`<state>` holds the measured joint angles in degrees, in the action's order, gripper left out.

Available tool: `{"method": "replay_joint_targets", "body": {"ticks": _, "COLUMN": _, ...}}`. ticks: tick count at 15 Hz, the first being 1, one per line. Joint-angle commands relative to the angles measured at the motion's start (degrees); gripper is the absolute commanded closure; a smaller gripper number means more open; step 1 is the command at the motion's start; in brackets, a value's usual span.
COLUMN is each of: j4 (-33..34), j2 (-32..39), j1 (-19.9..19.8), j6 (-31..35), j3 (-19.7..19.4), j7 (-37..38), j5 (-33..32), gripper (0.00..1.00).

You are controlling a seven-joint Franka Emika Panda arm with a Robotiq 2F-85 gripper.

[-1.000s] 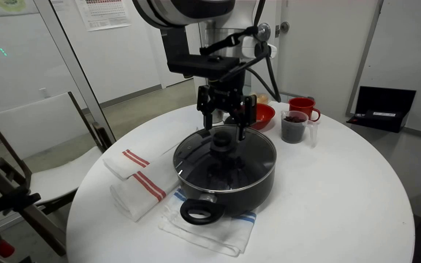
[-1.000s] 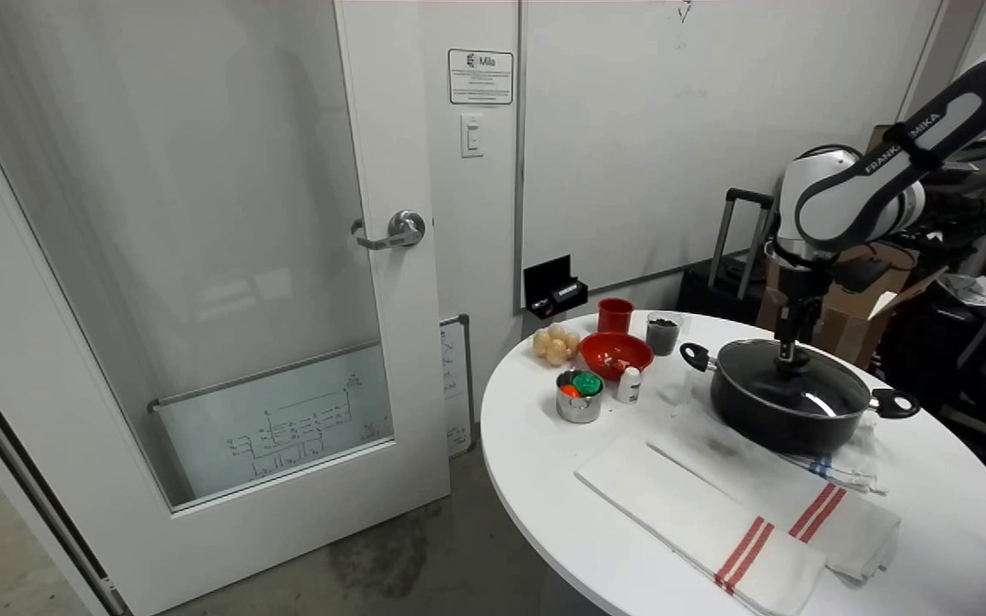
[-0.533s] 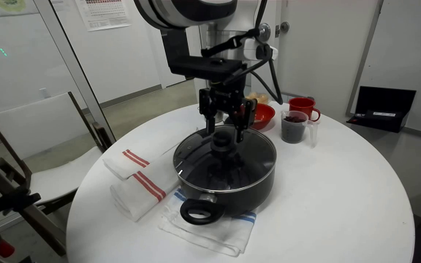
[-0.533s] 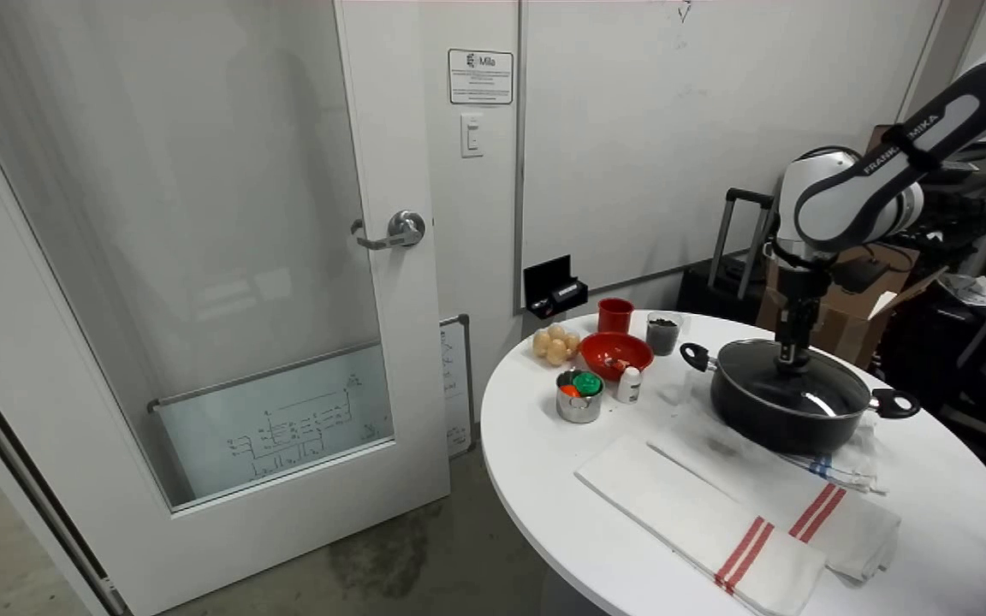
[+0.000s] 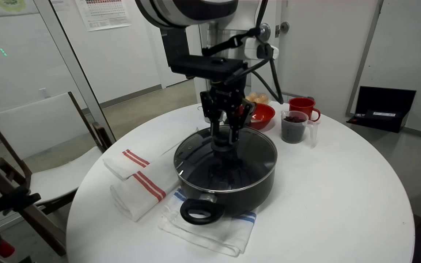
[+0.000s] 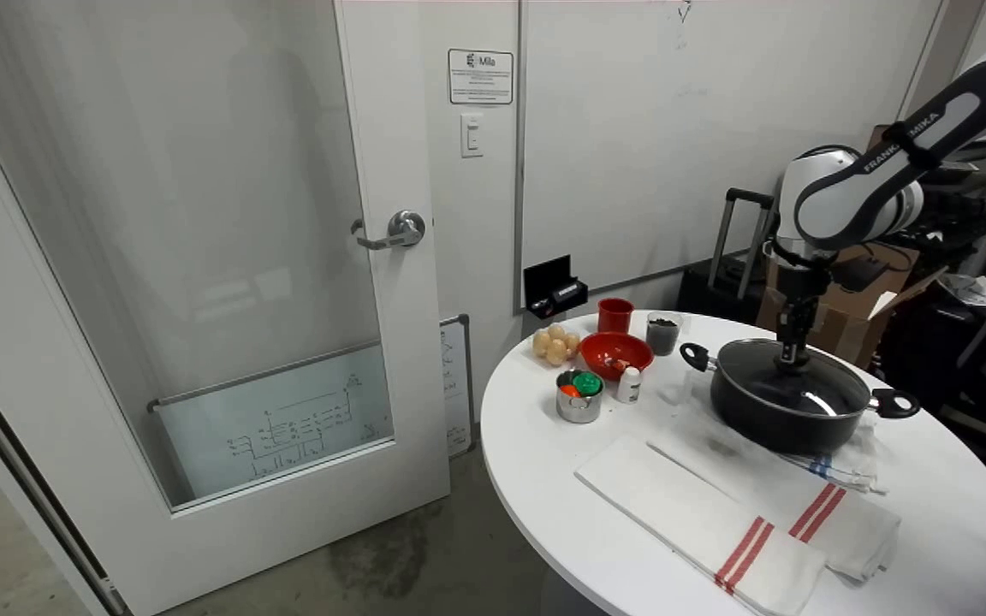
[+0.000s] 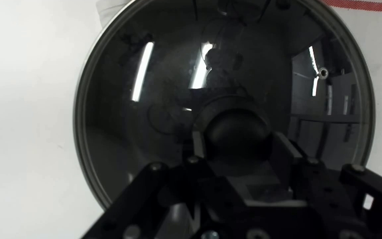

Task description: Remove the glass lid from the black pot and put it on the table

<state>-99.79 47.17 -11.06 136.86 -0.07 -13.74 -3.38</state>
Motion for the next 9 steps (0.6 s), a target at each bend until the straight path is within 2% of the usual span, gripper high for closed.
{"method": "replay_joint_targets", "body": {"ticks": 1, "j4": -0.1, "j2": -1.6, "j1": -0.7, "j6": -0.9, "j3": 0.7, "j7": -1.3, "j5": 1.5, "gripper": 0.75}}
{"method": "replay_joint_targets", "body": {"ticks": 9, "j4": -3.4, "j2": -9.1, "j1": 0.7, "j6": -1.9, "j3": 0.5, "j7": -0.8, "j5": 0.8, "gripper": 0.75}}
